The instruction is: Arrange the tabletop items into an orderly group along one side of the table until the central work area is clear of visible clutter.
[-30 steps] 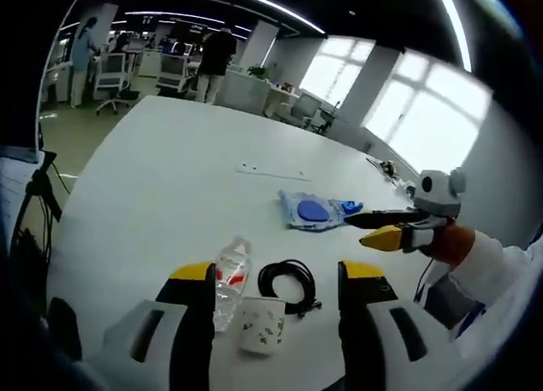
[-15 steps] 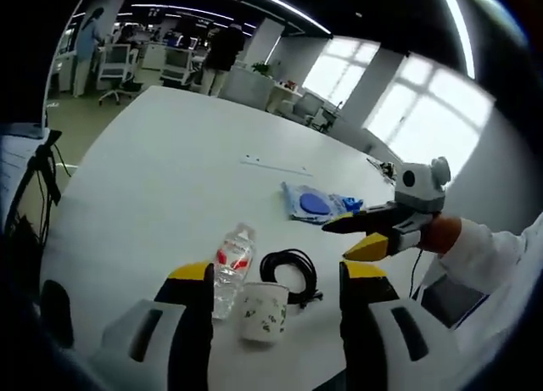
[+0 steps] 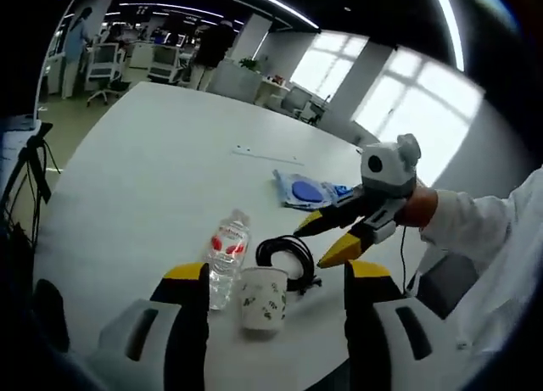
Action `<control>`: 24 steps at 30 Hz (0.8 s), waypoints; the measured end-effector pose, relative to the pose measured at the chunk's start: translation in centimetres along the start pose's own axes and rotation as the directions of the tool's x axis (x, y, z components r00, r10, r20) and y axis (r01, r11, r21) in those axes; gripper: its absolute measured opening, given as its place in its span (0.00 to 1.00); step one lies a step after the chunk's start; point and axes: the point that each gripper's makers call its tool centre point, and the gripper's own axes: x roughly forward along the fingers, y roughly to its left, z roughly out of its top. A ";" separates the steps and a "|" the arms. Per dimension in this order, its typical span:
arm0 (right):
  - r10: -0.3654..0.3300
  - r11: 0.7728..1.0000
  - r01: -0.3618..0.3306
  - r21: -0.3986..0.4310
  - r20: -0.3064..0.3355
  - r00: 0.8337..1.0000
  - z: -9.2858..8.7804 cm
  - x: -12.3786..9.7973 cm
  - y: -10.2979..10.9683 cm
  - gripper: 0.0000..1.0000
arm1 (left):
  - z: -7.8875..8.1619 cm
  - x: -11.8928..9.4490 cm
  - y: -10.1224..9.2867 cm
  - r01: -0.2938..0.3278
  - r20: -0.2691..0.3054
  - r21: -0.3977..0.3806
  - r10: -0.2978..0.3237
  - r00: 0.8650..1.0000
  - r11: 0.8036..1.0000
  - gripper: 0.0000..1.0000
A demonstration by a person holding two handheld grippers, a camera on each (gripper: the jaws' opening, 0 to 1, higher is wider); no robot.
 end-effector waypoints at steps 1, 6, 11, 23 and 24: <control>0.006 1.000 -0.006 -0.001 -0.008 1.000 -0.1 0.2 -0.1 0.34 | -0.2 0.0 0.0 0.006 -0.001 -0.005 -0.006 1.000 1.000 0.65; 0.074 0.997 -0.075 -0.017 -0.069 0.995 -0.6 1.4 0.1 0.30 | -0.8 0.0 0.2 0.022 0.001 -0.021 -0.022 1.000 1.000 0.65; 0.125 0.991 -0.130 -0.029 -0.138 0.982 -1.2 2.6 0.0 0.27 | -1.1 0.0 0.4 0.032 0.004 -0.031 -0.032 0.999 0.999 0.65; 0.222 0.973 -0.230 -0.005 -0.247 0.943 -2.5 4.1 -0.7 0.20 | -2.0 0.3 1.0 0.048 0.002 -0.058 -0.048 0.999 0.997 0.65; 0.225 0.972 -0.234 -0.004 -0.256 0.940 -2.6 4.3 -0.7 0.18 | -2.0 0.3 1.1 0.048 0.005 -0.066 -0.048 0.999 0.997 0.65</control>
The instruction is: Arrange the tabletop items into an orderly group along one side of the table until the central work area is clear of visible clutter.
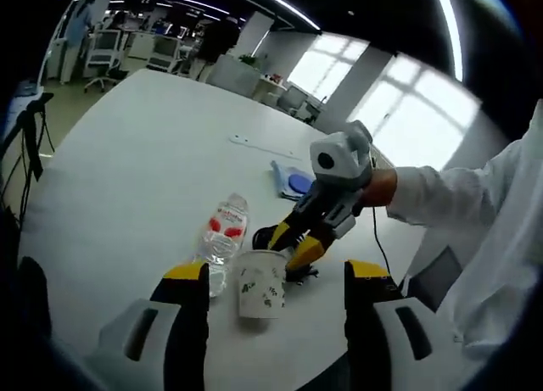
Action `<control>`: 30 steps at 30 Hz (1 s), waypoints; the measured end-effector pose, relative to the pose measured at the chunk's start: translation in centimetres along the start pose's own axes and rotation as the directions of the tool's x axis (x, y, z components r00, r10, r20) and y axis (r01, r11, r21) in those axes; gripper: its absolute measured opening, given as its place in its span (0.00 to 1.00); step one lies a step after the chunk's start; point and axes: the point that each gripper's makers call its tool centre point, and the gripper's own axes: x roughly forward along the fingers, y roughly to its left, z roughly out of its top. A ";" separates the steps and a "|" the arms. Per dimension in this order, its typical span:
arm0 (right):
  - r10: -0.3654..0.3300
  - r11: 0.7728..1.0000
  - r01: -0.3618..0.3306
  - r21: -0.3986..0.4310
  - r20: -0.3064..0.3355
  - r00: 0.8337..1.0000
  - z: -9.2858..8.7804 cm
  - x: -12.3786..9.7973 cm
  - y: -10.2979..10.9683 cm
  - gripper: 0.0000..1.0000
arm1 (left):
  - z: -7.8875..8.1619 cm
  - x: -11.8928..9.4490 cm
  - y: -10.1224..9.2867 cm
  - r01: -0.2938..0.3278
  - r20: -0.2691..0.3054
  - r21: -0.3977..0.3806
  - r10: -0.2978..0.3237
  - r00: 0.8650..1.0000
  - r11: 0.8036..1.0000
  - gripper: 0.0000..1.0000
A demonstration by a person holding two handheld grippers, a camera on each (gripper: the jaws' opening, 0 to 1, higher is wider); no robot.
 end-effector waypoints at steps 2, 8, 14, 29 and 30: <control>0.019 1.000 -0.019 0.001 -0.002 1.000 0.1 0.2 0.1 0.16 | 0.0 0.0 0.2 0.000 0.006 -0.009 0.000 1.000 1.000 0.65; 0.054 0.999 -0.054 0.002 -0.021 0.998 0.1 0.5 0.3 0.09 | 0.0 0.1 0.6 -0.003 0.009 -0.016 0.003 1.000 1.000 0.65; 0.076 0.997 -0.076 -0.002 -0.044 0.996 -0.3 0.3 0.8 0.05 | 0.0 0.2 0.7 0.001 0.008 -0.015 -0.001 1.000 1.000 0.65; 0.113 0.994 -0.113 -0.003 -0.028 0.993 -0.4 -1.0 3.1 0.00 | 0.2 0.3 -0.5 0.026 0.012 0.000 -0.026 1.000 1.000 0.65; 0.108 0.994 -0.108 -0.004 -0.027 0.994 -0.5 -1.2 3.2 0.00 | 0.2 0.3 -0.6 0.026 0.012 0.000 -0.026 1.000 1.000 0.65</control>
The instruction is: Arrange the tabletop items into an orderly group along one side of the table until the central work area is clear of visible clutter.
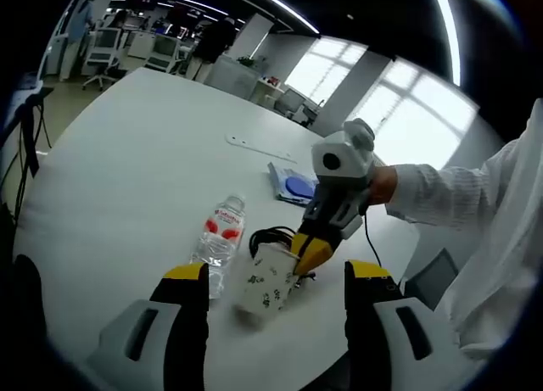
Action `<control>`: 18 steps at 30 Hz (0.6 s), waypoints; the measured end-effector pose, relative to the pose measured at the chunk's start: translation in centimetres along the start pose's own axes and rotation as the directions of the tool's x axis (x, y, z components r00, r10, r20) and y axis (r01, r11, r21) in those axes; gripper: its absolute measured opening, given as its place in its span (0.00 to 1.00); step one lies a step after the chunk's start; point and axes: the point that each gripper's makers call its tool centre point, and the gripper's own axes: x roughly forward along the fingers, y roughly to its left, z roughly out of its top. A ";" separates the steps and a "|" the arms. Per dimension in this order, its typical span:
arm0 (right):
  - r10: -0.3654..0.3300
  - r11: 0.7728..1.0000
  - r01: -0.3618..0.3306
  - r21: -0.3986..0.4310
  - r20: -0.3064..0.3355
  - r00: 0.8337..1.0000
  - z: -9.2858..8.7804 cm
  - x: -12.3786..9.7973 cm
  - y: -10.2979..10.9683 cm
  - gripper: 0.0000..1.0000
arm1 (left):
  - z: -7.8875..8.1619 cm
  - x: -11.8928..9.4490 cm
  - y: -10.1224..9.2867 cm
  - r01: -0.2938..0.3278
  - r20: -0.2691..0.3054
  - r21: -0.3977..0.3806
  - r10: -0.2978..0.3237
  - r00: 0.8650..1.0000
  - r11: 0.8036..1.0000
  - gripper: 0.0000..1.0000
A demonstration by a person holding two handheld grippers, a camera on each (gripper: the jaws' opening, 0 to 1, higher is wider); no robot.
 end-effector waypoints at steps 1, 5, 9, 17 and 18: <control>-0.003 1.000 0.003 0.000 0.001 1.000 0.0 -0.2 0.1 0.00 | 0.0 0.0 -0.1 0.002 0.000 0.001 -0.002 1.000 1.000 0.65; -0.018 1.000 0.018 -0.011 0.010 1.000 0.0 -1.0 0.4 0.00 | -0.1 0.0 -0.3 0.005 -0.001 0.006 -0.005 1.000 1.000 0.65; -0.044 0.999 0.045 -0.025 0.021 0.999 0.2 -2.3 0.7 0.00 | -0.2 0.1 -0.6 0.012 -0.004 0.014 -0.012 1.000 1.000 0.65; -0.124 0.991 0.126 -0.036 0.061 0.990 1.1 -5.6 0.4 0.00 | 0.1 0.2 -1.2 0.030 0.002 0.026 -0.030 1.000 0.999 0.65; -0.140 0.989 0.143 -0.039 0.069 0.988 1.3 -6.3 0.3 0.00 | 0.0 0.2 -1.3 0.031 0.000 0.029 -0.031 1.000 0.999 0.65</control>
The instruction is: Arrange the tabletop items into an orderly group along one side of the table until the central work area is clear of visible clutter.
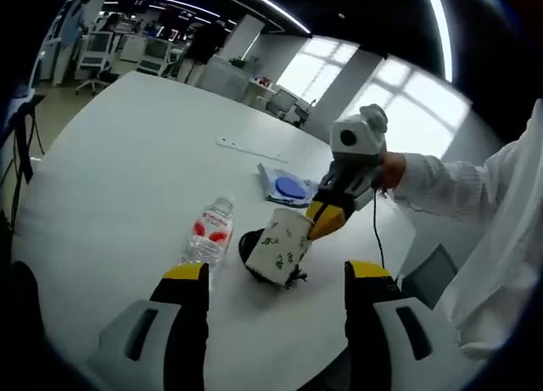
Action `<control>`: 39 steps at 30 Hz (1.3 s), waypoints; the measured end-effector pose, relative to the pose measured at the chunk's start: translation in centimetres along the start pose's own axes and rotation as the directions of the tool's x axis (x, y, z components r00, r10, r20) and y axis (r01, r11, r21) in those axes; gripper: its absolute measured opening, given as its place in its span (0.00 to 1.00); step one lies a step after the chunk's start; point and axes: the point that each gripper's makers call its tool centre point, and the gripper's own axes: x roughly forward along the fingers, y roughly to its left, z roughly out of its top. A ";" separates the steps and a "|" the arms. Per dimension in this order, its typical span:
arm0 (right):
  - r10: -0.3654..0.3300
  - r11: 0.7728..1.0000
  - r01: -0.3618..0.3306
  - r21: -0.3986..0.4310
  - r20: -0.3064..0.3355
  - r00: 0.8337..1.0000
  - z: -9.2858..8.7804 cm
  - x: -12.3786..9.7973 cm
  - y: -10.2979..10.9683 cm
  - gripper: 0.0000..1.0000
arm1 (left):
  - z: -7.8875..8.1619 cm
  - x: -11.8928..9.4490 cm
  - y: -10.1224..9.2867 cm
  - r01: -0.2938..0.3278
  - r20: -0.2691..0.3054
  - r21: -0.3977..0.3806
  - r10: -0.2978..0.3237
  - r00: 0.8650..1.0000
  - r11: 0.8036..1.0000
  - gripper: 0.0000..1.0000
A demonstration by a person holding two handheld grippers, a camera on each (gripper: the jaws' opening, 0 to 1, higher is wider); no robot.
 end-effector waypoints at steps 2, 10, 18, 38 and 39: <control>-0.030 1.000 0.030 -0.008 0.006 1.000 0.3 -1.1 -0.5 0.00 | 0.0 0.0 -0.1 0.003 0.002 0.001 -0.003 1.000 1.000 0.65; -0.135 0.989 0.134 -0.064 -0.004 0.991 1.8 -4.9 -1.8 0.00 | 0.0 -0.2 -0.4 0.011 0.003 0.006 -0.011 1.000 1.000 0.65; -0.226 0.967 0.220 -0.128 -0.029 0.974 3.3 -7.4 -3.3 0.00 | 0.4 -0.4 -0.5 0.019 0.014 0.003 -0.019 1.000 1.000 0.65; -0.474 0.844 0.379 -0.380 -0.196 0.859 4.0 -9.7 -10.0 0.00 | 0.2 -0.3 0.1 0.010 0.017 -0.014 -0.010 1.000 1.000 0.65; -0.479 0.839 0.375 -0.393 -0.209 0.853 3.9 -9.6 -10.4 0.00 | 0.2 -0.3 0.2 0.009 0.017 -0.016 -0.009 1.000 1.000 0.65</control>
